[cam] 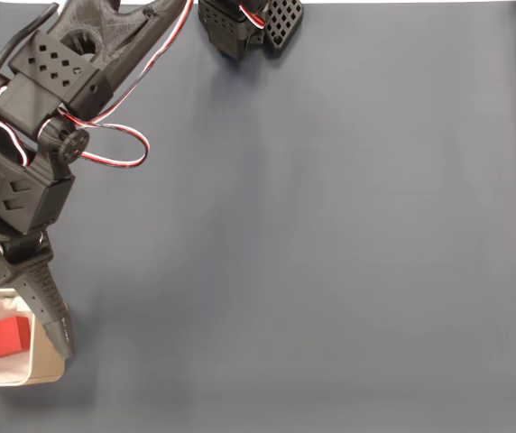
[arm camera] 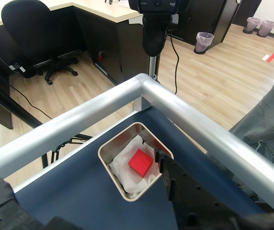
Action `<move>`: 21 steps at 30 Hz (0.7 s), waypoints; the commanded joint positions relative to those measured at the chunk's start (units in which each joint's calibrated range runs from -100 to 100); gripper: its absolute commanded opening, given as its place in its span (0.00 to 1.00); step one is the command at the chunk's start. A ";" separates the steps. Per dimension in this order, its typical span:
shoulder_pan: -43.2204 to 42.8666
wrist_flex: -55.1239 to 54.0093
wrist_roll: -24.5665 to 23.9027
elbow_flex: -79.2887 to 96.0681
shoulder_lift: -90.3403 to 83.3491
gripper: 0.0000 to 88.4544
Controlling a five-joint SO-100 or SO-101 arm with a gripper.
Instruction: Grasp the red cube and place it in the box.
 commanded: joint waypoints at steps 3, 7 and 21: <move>0.46 -2.02 -0.49 -2.01 -2.51 0.36; -2.03 -5.05 -0.20 0.36 -5.28 0.04; -22.84 -12.92 0.93 34.85 -35.52 0.00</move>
